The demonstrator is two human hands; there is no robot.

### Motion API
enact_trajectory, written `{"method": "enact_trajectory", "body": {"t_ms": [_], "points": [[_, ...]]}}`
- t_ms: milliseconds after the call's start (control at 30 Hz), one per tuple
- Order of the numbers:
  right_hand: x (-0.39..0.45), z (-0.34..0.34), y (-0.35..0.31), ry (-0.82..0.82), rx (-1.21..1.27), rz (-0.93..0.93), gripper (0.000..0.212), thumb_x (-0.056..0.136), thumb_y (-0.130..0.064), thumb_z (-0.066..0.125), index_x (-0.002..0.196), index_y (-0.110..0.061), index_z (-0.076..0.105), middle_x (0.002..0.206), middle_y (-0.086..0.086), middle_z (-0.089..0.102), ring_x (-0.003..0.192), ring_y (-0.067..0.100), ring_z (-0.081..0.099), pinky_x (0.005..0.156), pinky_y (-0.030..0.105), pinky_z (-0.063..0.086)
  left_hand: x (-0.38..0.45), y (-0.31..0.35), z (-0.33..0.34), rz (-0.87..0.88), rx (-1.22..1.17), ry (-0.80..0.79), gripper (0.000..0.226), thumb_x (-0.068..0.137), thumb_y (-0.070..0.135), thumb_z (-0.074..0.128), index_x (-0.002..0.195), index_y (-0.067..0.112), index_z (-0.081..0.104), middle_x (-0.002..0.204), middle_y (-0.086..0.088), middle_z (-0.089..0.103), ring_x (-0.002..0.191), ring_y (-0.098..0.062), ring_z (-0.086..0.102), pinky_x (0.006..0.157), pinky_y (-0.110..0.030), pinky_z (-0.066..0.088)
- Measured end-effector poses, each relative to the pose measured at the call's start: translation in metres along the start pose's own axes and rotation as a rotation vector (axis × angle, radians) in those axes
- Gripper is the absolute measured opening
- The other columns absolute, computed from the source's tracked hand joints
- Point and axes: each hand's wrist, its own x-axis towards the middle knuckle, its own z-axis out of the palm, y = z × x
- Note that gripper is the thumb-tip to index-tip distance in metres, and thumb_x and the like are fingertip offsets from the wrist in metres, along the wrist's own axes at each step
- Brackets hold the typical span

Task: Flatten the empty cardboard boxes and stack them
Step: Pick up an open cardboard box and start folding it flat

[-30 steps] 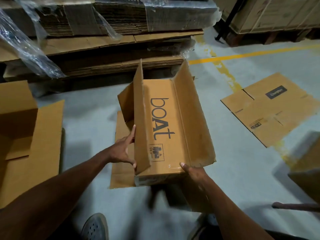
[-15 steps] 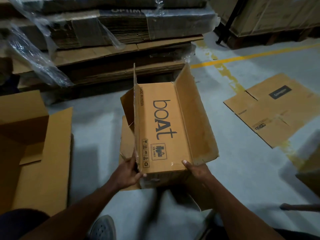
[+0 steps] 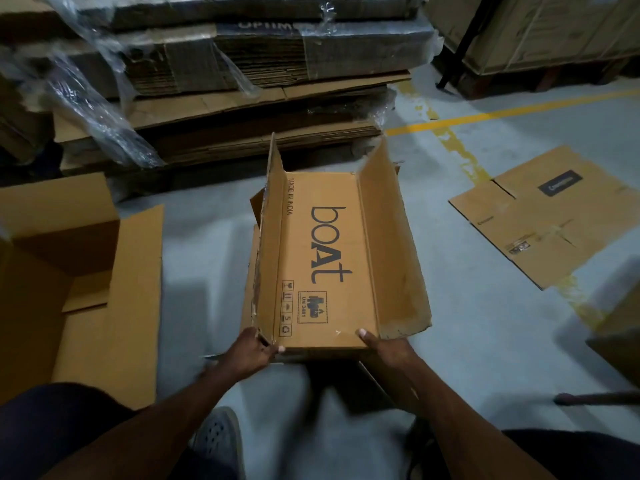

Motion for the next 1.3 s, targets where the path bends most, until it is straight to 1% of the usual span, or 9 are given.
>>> {"method": "enact_trajectory", "body": {"t_ms": [67,300,433,633,867,1000,1100,1200,1300], "points": [[-0.008,-0.002,0.003,0.009,-0.024,-0.055,0.050,0.076,-0.066,0.070,0.107,-0.029,0.058,0.128,0.009,0.060,0.106,0.023,0.061,0.095,0.032,0.050,-0.006,-0.001,0.009,-0.047,-0.012,0.041,0.065,0.083,0.036,0.074,0.143,0.021,0.053,0.131,0.010,0.064,0.119,-0.012,0.061,0.107,-0.038,0.048],[-0.007,0.002,0.005,0.025,0.121,-0.029,0.072,0.061,-0.062,0.084,0.112,-0.017,0.060,0.109,0.003,0.068,0.097,0.025,0.064,0.078,0.037,0.053,-0.003,0.002,0.013,-0.162,-0.025,0.064,0.065,0.087,0.032,0.073,0.145,0.020,0.046,0.137,0.000,0.062,0.126,-0.023,0.058,0.107,-0.042,0.046],[0.000,0.000,-0.013,-0.011,0.134,-0.099,0.041,0.080,-0.034,0.081,0.109,-0.015,0.058,0.098,-0.001,0.069,0.085,0.019,0.068,0.060,0.025,0.051,0.014,-0.002,0.007,-0.208,0.093,0.092,0.050,0.091,0.047,0.064,0.136,0.026,0.055,0.136,0.000,0.063,0.124,-0.024,0.059,0.104,-0.043,0.047],[0.067,-0.033,-0.025,0.233,-0.390,-0.092,0.065,0.058,-0.066,0.079,0.106,-0.026,0.062,0.104,-0.001,0.064,0.103,0.028,0.063,0.086,0.040,0.052,0.063,-0.005,0.005,-0.228,0.075,0.158,0.050,0.087,0.052,0.067,0.127,0.022,0.064,0.123,-0.003,0.071,0.108,-0.024,0.067,0.095,-0.042,0.054],[0.115,-0.031,-0.044,0.547,-0.810,-0.280,0.014,0.089,-0.036,0.064,0.093,-0.022,0.066,0.090,0.001,0.070,0.087,0.024,0.064,0.088,0.039,0.043,0.113,-0.015,-0.003,-0.211,0.432,0.183,0.039,0.094,0.049,0.055,0.120,0.022,0.064,0.124,-0.006,0.068,0.112,-0.029,0.063,0.102,-0.045,0.044],[0.155,-0.030,-0.030,0.638,-1.032,-0.365,0.028,0.089,-0.028,0.063,0.116,-0.021,0.065,0.116,0.006,0.067,0.106,0.029,0.056,0.089,0.043,0.039,0.127,-0.056,-0.002,-0.105,0.583,0.214,0.053,0.086,0.040,0.066,0.135,0.025,0.055,0.134,-0.004,0.060,0.124,-0.028,0.054,0.106,-0.048,0.038],[0.179,-0.026,-0.018,0.580,-0.930,-0.367,0.062,0.083,-0.019,0.069,0.139,-0.025,0.044,0.150,0.011,0.037,0.122,0.039,0.046,0.097,0.051,0.042,0.135,-0.088,0.011,-0.128,0.549,0.221,0.065,0.083,0.041,0.066,0.140,0.015,0.052,0.139,-0.011,0.057,0.126,-0.034,0.053,0.105,-0.052,0.041],[0.194,-0.017,0.003,0.413,-0.707,-0.202,0.090,0.082,-0.023,0.070,0.153,-0.030,0.015,0.164,0.006,0.002,0.131,0.049,0.040,0.104,0.061,0.039,0.132,-0.128,0.033,-0.248,0.332,0.087,0.075,0.082,0.047,0.062,0.145,0.008,0.048,0.143,-0.018,0.053,0.126,-0.037,0.055,0.104,-0.047,0.045],[0.218,-0.004,0.040,0.261,-0.726,0.027,0.086,0.079,-0.027,0.069,0.150,-0.033,0.021,0.162,0.005,-0.005,0.133,0.053,0.033,0.107,0.062,0.036,0.131,-0.171,0.058,-0.441,0.244,-0.030,0.077,0.083,0.045,0.070,0.145,0.007,0.046,0.145,-0.021,0.047,0.130,-0.036,0.051,0.107,-0.043,0.043]]}}
